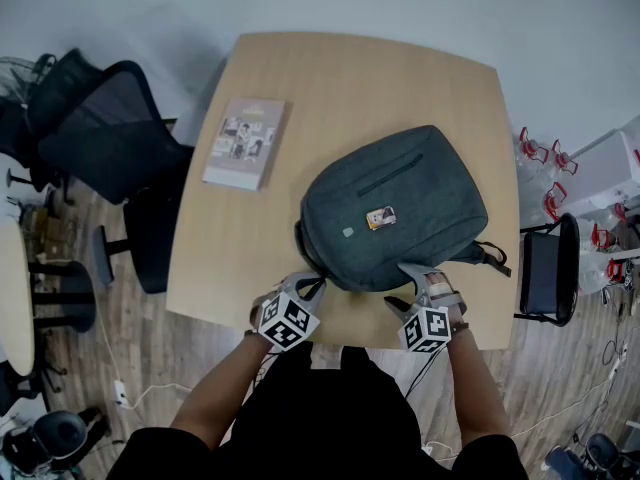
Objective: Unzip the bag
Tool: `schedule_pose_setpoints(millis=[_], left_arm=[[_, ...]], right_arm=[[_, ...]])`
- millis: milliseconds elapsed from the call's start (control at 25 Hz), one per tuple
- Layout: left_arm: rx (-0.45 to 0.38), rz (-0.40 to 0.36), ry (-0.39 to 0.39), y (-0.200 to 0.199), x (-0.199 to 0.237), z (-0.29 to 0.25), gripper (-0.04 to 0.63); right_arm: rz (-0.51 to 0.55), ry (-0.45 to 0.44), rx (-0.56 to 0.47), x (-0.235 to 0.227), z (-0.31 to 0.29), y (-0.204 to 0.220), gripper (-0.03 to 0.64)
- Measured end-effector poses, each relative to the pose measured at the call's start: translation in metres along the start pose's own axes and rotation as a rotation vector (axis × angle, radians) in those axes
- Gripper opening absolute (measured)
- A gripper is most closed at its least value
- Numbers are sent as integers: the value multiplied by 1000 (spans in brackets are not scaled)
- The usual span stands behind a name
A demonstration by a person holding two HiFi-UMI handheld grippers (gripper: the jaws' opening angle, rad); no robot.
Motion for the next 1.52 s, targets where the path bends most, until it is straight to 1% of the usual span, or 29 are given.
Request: schedule_pose_setpoints(millis=[120,200,240,280,320,400,520,680,800,920,1160,1280,1320,1360,1400,1440,1480,1520], left_arm=[[8,-3,2,1,0,0,28],[13,-5,3,1,1,-1,28],[14,-6,4,1,1,-2,27],[15,-7,6,0,1,-2,26],[16,-8,7,0,1,-2,26],[15,-7,8,-1,0,-2,26],[12,-12,7,-1,-5,-1,29],[11,-22,20,-3,-18,0,37],[17,-13,30,-2,-24,-1,37],[21,0,32,0,-26,-2,37],[14,20,25,2,-25,0,41],[6,24,30,0,-28,-2,46],[3,4,59,-1,-33,-3,46],[1,-39,109,-4,-45,-6,18],[1,-98,162,-9,-61,-11,18],[-1,-149,196,-14,-78,-16,18],[-7,-163,202,-18,-89,-21,18],[-17,-137,185,-21,-93,-22,18]], right_arm=[[55,-35,72,-24,8,26,382],[105,-74,110,-35,8,37,374],[131,-94,123,-37,8,41,333],[143,-108,126,-38,7,44,269],[133,-110,122,-38,7,45,245],[70,-84,111,-39,6,45,208],[-19,-33,115,-40,4,42,187],[-121,23,130,-36,2,39,178],[-174,59,131,-31,-2,32,173],[-232,98,135,-26,-8,22,170],[-404,163,180,-24,-18,8,167],[-463,195,190,-21,-20,3,167],[-480,202,186,-20,-22,0,167],[-495,207,180,-19,-26,-5,167],[-506,211,175,-17,-32,-12,166],[-508,218,174,-14,-39,-19,163],[-505,226,176,-12,-44,-26,163],[-503,236,179,-11,-47,-30,163]])
Point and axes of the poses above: the fingertips, and each gripper's own axes: z backward along the fingers, x to its left, y out of its underside, the point moved 10 cm from there along z, backward along the fingers, and after that the axes turned 14 degrees about -x, right-handed, at the moved point
